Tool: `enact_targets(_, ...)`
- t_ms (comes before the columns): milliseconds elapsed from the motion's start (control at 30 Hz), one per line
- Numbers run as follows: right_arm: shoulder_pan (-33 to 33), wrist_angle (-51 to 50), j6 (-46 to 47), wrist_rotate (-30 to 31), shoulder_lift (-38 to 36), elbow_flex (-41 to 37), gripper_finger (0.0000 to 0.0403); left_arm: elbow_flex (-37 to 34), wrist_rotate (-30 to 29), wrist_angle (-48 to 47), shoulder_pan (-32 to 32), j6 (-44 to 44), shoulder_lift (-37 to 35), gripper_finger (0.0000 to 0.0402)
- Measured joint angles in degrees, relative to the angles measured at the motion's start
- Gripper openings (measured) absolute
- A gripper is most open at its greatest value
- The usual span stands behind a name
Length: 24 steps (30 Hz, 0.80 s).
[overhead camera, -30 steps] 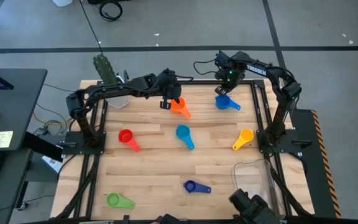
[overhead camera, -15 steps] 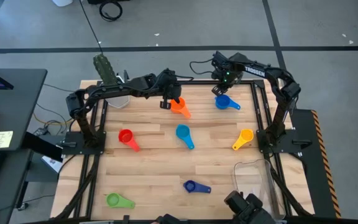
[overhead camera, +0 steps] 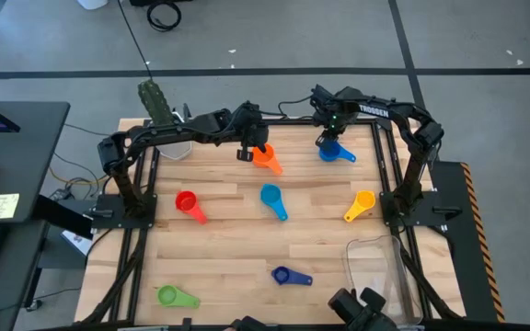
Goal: Nest measuring cups in basket
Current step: Stack the blue measuring cup on top of the orange measuring cup
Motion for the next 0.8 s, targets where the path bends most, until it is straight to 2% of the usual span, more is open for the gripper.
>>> enact_targets(67, -0.20, -0.34, 0.02, -2.85, 0.00, 0.00, 0.0119, 0.00, 0.00, 0.00, 0.01, 0.00, 0.00, 0.0094)
enact_targets(233, -0.39, -0.09, -0.94, -3.70, 0.19, 0.02, 0.0119, 0.00, 0.00, 0.01, 0.01, 0.01, 0.00, 0.0094)
enact_targets(467, -0.41, -1.14, -2.39, 2.71, 4.98, 0.44, 0.0119, 0.00, 0.00, 0.12, 0.01, 0.02, 0.00, 0.0094)
enact_targets(600, -0.21, 0.00, -3.92, 2.57, 5.51, 2.03, 0.0117, 0.00, 0.00, 0.16, -0.01, 0.04, 0.00, 0.0094)
enact_targets(700, -0.34, 1.42, -3.85, 1.03, 5.58, 2.01, 0.0101, 0.00, 0.00, 0.20, 0.00, 0.02, 0.00, 0.0094)
enact_targets(800, -0.44, 1.24, -3.85, 1.73, 5.55, 2.01, 0.0064, 0.00, 0.00, 0.24, -0.01, 0.02, 0.00, 0.0094)
